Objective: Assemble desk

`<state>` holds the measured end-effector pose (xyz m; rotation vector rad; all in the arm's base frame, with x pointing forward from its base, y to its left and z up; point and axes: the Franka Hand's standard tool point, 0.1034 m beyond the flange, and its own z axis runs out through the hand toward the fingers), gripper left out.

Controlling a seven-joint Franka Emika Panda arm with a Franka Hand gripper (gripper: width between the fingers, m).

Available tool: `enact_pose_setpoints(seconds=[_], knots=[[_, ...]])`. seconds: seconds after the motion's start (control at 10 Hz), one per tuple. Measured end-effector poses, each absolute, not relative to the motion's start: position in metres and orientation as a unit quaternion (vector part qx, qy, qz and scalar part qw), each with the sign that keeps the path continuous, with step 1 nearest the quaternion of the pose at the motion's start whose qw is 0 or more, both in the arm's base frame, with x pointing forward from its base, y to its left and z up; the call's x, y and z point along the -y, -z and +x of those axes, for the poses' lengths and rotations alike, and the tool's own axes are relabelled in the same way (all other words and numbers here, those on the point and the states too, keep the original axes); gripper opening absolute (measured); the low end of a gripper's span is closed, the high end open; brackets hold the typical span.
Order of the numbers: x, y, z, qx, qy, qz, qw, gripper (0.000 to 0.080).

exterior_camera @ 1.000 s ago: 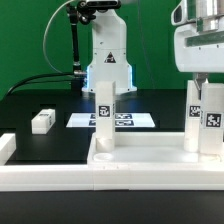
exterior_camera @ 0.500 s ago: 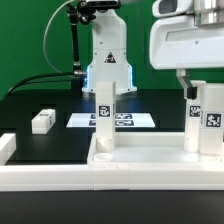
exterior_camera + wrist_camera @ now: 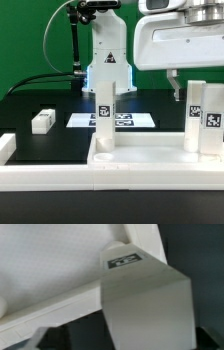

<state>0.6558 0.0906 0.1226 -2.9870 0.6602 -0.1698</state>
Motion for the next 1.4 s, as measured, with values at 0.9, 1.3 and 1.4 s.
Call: enact_pose_setpoints(seconds=[0.9,1.3,1.4], knots=[[-0.09,-0.118,0.656,-0.658,0.024,-0.749,0.078,0.0274],[-0.096,-0.116,0.666,-0.788,0.028,-0.601,0.132,0.0249],[-0.096,-0.116,0.666,-0.785,0.029,-0.605,0.132,0.0249]])
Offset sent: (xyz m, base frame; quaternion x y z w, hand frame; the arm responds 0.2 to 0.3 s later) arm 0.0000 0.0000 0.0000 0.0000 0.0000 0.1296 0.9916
